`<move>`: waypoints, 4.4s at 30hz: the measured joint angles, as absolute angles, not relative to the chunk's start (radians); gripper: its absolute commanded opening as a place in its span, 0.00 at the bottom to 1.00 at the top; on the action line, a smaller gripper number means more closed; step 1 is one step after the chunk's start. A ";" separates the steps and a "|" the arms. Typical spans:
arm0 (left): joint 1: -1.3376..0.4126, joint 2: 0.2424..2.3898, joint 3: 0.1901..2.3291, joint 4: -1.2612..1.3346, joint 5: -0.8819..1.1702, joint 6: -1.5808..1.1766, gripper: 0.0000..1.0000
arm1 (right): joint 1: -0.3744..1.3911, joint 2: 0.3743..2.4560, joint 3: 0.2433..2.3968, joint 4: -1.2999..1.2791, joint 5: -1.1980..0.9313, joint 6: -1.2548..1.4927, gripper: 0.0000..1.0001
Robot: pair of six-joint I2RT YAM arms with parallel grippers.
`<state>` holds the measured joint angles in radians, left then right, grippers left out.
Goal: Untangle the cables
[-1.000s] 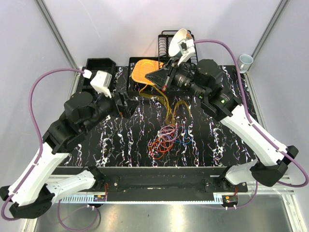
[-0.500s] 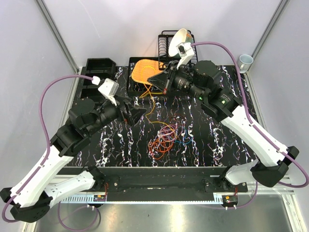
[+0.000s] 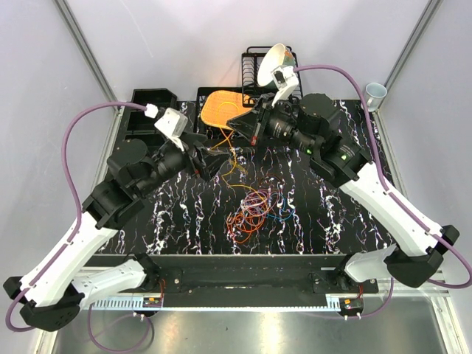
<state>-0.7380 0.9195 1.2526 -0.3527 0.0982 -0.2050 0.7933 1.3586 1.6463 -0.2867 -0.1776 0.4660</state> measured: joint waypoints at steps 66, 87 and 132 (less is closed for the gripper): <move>-0.331 1.475 2.118 -0.490 -0.455 0.005 0.00 | 0.797 1.046 0.636 -0.210 0.268 0.554 0.96; -0.114 1.648 2.036 -0.361 -0.305 -0.113 0.00 | 0.767 1.239 0.630 -0.067 0.145 0.501 0.89; 0.060 1.951 2.023 -0.223 -0.162 -0.226 0.00 | 0.587 1.240 0.607 0.028 -0.099 0.522 0.87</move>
